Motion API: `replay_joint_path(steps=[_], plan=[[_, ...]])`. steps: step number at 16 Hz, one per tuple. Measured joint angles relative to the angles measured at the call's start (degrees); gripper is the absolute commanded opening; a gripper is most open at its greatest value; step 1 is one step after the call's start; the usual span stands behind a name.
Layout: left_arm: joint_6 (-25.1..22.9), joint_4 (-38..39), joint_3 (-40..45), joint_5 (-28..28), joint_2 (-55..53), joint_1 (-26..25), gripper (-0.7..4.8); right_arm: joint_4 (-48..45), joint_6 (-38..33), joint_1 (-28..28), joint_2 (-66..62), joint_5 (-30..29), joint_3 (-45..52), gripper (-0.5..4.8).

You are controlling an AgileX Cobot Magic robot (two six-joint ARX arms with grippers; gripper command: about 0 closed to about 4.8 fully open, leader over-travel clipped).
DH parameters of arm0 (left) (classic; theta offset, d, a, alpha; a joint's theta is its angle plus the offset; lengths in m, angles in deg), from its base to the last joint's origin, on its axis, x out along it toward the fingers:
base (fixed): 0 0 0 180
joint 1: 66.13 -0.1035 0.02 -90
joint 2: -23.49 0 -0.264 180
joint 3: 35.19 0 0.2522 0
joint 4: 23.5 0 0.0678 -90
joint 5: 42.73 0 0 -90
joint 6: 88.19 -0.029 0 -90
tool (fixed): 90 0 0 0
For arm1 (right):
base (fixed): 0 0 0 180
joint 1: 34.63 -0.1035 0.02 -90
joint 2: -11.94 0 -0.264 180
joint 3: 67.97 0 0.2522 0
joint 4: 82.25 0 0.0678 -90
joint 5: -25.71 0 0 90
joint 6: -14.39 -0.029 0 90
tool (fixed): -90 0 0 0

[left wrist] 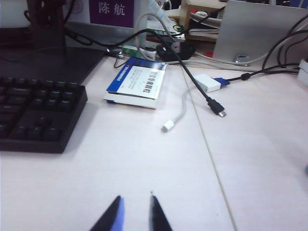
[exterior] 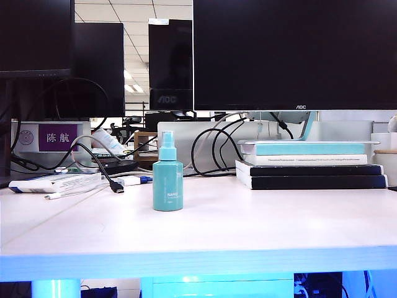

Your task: Pick up the sprayer with the left hand and remove the lid with the right hand then place it on the table.

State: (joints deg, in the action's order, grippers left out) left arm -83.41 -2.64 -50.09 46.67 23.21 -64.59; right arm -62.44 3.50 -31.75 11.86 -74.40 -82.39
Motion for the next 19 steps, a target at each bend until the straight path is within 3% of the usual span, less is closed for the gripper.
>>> replay_joint_path(steps=[1,7,8,10,12,14,16,17,18,19], plan=[[0.00,0.00,0.00,0.28,0.00,0.00,0.16,0.66,0.00,0.00,0.00,0.00,0.00,-0.01],[0.00,0.00,0.00,0.50,0.00,0.00,-0.06,1.18,0.00,0.00,0.00,-0.02,0.00,-0.01],[0.31,-1.40,0.02,1.88,0.00,0.00,-0.06,1.18,-0.02,-0.02,0.00,-0.02,0.00,-0.01],[4.28,-13.03,-0.17,6.14,0.00,0.00,-0.06,0.37,-3.17,-0.02,0.00,-1.55,0.00,-0.01],[3.39,-15.37,-4.57,6.45,-0.98,-0.02,-0.06,-5.99,-3.80,-0.09,0.00,-6.10,-0.04,-0.02],[2.08,-13.73,-10.14,6.51,-9.22,-0.02,-0.06,-9.73,-3.87,-0.07,-0.09,-6.36,-2.73,-0.02],[-0.26,-14.03,-18.32,10.25,-20.65,-0.02,-0.04,-12.98,-3.82,-0.09,-1.99,-3.69,-7.58,-0.02],[-2.10,-16.17,-21.77,13.00,-24.87,-0.02,0.11,-14.14,-3.82,-0.09,-3.63,-2.67,-9.09,-0.02],[-4.31,-19.37,-25.31,17.53,-31.02,-0.02,0.79,-15.98,-4.33,-0.07,-6.91,-2.08,-11.80,-0.02],[-5.35,-22.05,-27.47,21.42,-37.42,-0.02,2.29,-17.97,-5.03,-0.07,-10.40,-1.92,-14.69,-0.02]])
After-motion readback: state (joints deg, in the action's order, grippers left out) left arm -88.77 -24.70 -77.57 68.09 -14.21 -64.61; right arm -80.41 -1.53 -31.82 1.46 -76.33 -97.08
